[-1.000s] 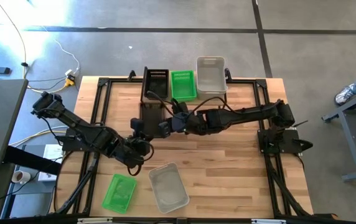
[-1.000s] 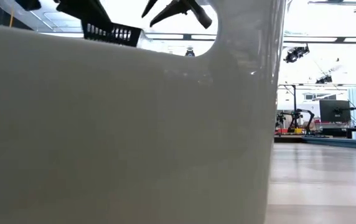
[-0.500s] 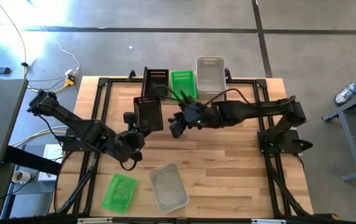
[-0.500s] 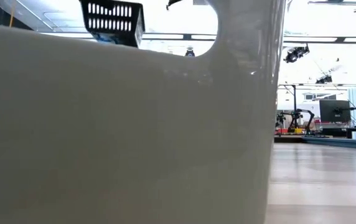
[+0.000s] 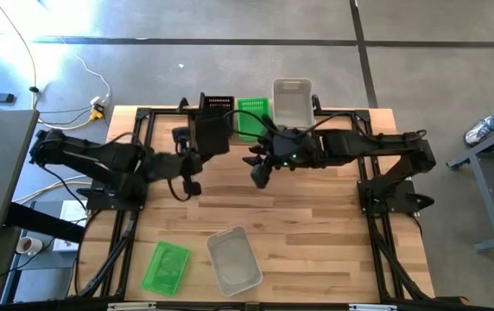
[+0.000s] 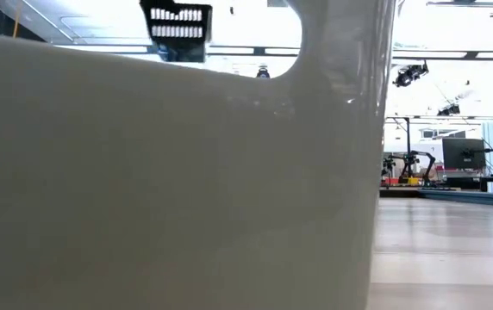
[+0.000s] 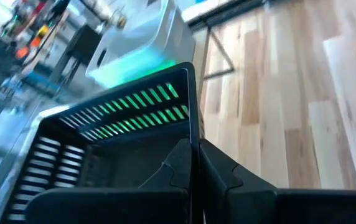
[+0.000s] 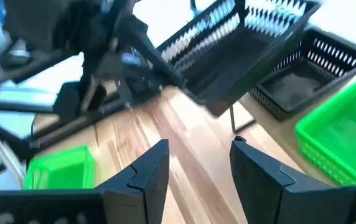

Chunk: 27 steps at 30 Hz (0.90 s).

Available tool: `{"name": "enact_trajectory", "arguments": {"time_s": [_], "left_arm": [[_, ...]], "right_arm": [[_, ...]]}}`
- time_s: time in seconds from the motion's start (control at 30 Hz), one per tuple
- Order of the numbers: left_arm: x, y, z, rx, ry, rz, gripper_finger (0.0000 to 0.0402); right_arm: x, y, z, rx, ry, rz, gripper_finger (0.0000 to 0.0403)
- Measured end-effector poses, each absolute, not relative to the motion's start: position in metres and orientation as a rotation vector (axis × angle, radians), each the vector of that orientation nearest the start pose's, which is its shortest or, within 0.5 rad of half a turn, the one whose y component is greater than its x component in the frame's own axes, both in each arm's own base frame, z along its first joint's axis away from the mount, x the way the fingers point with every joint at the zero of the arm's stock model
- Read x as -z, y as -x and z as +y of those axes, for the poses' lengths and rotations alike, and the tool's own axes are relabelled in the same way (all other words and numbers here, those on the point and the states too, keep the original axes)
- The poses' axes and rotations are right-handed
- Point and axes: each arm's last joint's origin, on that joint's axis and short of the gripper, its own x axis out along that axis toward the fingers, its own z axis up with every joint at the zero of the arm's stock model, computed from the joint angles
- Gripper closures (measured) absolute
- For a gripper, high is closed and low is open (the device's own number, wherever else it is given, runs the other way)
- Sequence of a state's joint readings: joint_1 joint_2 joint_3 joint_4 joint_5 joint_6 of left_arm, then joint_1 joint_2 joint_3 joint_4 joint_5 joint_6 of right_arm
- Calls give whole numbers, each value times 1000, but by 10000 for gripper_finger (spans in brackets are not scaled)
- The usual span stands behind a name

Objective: Stack baskets on shelf by color
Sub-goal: Stack the black bin on top of the stacked black bins on the shelf

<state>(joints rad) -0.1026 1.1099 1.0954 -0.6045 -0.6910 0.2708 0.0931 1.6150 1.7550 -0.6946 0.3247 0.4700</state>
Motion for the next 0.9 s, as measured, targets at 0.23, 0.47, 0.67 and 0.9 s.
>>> {"name": "enact_trajectory", "arguments": {"time_s": [0.23, 0.47, 0.67, 0.9], "left_arm": [[-350, -227, 35, -466, -490, 627, 401], [-349, -222, 64, -414, -466, 645, 400], [-344, -219, 84, -392, -478, 688, 398], [-338, -215, 106, -364, -493, 734, 398]], "right_arm": [[-418, -335, 10, 321, -331, 501, 249], [-427, -323, -3, 296, -311, 501, 249], [-431, -315, -13, 323, -320, 496, 249], [-432, -313, -24, 359, -331, 494, 249]]}}
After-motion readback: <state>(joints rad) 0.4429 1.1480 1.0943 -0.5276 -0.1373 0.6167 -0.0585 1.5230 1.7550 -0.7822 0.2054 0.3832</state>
